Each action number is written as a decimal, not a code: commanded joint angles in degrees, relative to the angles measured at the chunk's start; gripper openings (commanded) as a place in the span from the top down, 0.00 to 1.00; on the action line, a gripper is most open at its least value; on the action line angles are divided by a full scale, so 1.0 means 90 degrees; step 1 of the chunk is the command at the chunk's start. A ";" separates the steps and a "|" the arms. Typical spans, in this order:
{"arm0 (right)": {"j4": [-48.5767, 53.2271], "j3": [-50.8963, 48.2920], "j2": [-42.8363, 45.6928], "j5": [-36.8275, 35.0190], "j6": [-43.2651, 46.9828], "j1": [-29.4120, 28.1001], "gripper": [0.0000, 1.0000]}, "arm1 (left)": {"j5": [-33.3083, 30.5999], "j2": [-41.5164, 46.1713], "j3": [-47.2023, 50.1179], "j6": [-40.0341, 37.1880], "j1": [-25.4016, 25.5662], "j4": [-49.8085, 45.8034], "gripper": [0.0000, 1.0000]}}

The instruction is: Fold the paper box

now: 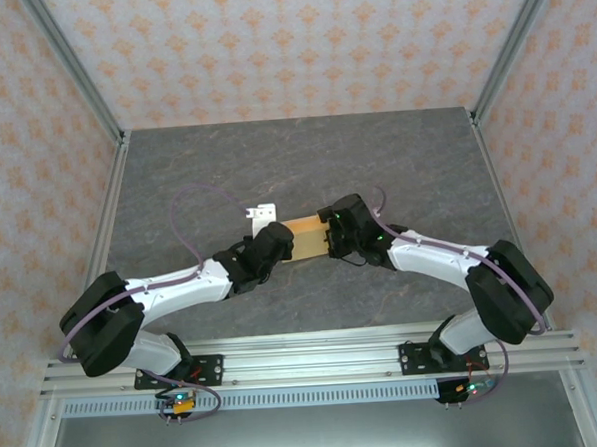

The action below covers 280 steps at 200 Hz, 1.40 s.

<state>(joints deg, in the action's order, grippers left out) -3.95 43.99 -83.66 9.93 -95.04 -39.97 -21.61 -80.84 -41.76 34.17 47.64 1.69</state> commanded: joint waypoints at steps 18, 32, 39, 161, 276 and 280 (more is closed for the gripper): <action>-0.0421 -0.0387 -0.0180 -0.0267 -0.0399 -0.0085 0.53 | 0.0317 0.0455 0.0268 -0.0350 0.0058 -0.0376 0.56; -0.0295 -0.0424 -0.0163 -0.0435 -0.0296 -0.0101 0.55 | 0.0562 0.0938 0.0299 -0.0502 0.0050 -0.0400 0.32; -0.0266 -0.0454 -0.0168 -0.0486 -0.0290 -0.0110 0.57 | 0.0647 0.1224 0.0360 -0.0499 0.0052 -0.0363 0.24; -0.0497 -0.0815 -0.0550 -0.0307 -0.0386 -0.0139 0.59 | 0.0649 0.0222 -0.0093 0.0005 -0.1028 -0.0802 0.18; 0.0094 -0.0102 0.0495 -0.0392 0.1263 0.0388 0.47 | 0.0667 -0.1025 0.0532 0.0208 -0.1085 0.0144 0.31; 0.0254 -0.0034 0.0594 -0.0476 0.1345 0.0388 0.47 | 0.0681 -0.1028 0.0542 0.0198 -0.1084 0.0183 0.31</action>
<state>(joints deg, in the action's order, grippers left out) -14.22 40.16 -84.53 10.28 -91.29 -37.26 -16.58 -86.08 -40.64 37.30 37.87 11.99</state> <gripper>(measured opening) 0.514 0.686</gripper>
